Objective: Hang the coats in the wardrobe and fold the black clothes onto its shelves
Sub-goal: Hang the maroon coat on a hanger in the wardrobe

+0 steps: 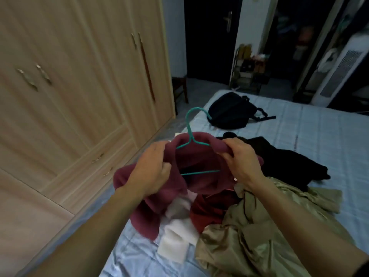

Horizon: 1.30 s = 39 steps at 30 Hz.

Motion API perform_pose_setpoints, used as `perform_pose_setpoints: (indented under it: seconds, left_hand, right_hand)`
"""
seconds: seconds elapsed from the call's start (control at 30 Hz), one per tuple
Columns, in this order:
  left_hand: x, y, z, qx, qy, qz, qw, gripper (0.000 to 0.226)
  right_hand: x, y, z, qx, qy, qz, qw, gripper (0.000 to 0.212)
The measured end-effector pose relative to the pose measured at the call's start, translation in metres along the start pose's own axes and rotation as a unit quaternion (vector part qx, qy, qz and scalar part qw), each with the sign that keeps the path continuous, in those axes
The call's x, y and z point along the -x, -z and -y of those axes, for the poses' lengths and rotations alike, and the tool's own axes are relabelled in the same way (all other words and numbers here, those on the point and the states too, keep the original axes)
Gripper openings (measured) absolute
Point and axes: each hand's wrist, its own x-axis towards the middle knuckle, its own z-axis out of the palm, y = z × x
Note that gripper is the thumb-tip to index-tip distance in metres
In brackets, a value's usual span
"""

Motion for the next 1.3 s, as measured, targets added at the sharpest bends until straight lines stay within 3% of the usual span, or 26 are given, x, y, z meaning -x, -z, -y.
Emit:
perform_pose_setpoints:
  seconds: [0.23, 0.6, 0.73, 0.93, 1.17, 1.3]
  left_hand:
    - [0.039, 0.104, -0.030, -0.057, -0.095, -0.122, 0.986, 0.040]
    - [0.140, 0.247, -0.064, -0.097, -0.185, -0.254, 0.944, 0.032]
    - [0.183, 0.294, -0.056, -0.094, -0.185, -0.269, 0.940, 0.030]
    - [0.245, 0.343, -0.020, -0.107, -0.138, -0.309, 0.935, 0.030]
    - [0.288, 0.377, 0.006, -0.152, -0.083, -0.358, 0.918, 0.035]
    - [0.305, 0.399, 0.037, -0.178, -0.024, -0.362, 0.915, 0.039]
  right_hand:
    - [0.018, 0.067, 0.103, -0.001, 0.060, -0.124, 0.990, 0.026]
    - [0.078, 0.150, 0.255, 0.107, 0.168, -0.230, 0.952, 0.030]
    - [0.096, 0.153, 0.311, 0.119, 0.169, -0.200, 0.958, 0.038]
    - [0.106, 0.129, 0.394, 0.038, 0.196, -0.129, 0.971, 0.037]
    - [0.096, 0.073, 0.482, -0.040, 0.237, -0.144, 0.960, 0.034]
    - [0.079, 0.049, 0.511, -0.092, 0.289, -0.074, 0.950, 0.037]
